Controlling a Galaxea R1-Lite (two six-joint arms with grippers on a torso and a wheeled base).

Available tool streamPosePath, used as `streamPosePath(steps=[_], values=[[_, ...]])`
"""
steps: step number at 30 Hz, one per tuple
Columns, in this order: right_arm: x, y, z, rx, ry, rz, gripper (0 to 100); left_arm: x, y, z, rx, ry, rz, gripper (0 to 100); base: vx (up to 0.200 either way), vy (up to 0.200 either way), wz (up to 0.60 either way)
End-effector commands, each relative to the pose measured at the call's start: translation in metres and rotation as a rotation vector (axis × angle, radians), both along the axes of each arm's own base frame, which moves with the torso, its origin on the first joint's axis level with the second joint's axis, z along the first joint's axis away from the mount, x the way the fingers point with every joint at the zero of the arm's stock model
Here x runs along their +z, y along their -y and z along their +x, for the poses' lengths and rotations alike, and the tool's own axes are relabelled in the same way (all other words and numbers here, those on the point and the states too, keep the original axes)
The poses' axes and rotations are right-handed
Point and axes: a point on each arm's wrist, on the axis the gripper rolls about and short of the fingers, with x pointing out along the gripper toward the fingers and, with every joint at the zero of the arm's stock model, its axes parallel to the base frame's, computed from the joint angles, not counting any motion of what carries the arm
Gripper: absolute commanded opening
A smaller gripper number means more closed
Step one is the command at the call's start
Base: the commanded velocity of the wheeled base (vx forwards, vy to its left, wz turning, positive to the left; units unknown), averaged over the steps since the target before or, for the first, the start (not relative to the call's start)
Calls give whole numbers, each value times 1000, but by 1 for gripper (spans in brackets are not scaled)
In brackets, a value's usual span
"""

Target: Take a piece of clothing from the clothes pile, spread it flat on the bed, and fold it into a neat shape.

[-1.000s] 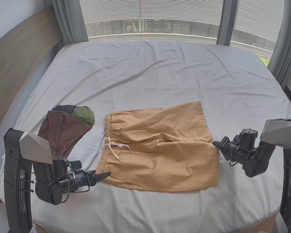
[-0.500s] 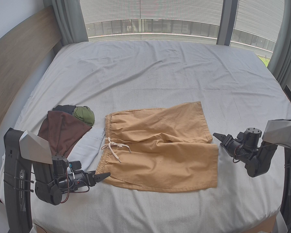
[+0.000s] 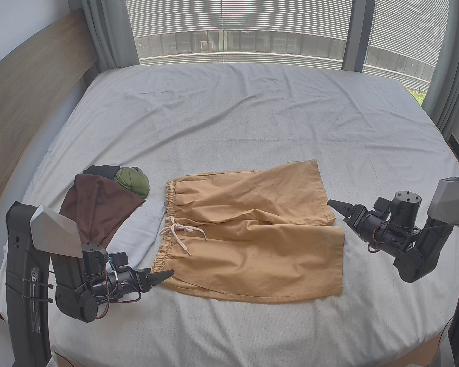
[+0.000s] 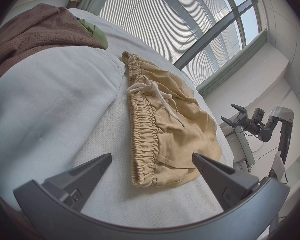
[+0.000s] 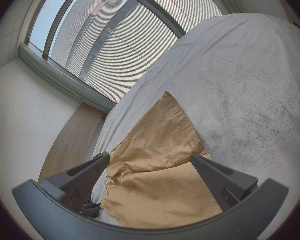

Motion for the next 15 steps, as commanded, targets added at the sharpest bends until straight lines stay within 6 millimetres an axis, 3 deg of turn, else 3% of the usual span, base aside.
streamPosePath(steps=[1, 2, 3, 8, 15], values=[[9, -6, -7, 21, 20, -1, 100, 1, 1, 1, -2, 4, -1, 100, 0, 0, 0], [9, -6, -7, 21, 20, -1, 100, 1, 1, 1, -2, 4, -1, 100, 0, 0, 0], [10, -4, -6, 16, 18, -1, 100, 0, 1, 0, -3, 1, -1, 0, 0, 0, 0], [9, -3, -8, 15, 6, -6, 100, 0, 1, 0, -2, -1, -3, 0, 0, 0, 0], [-20, 2, -38, 88, -117, -231, 100, 0, 1, 0, -4, -1, -2, 0, 0, 0, 0]])
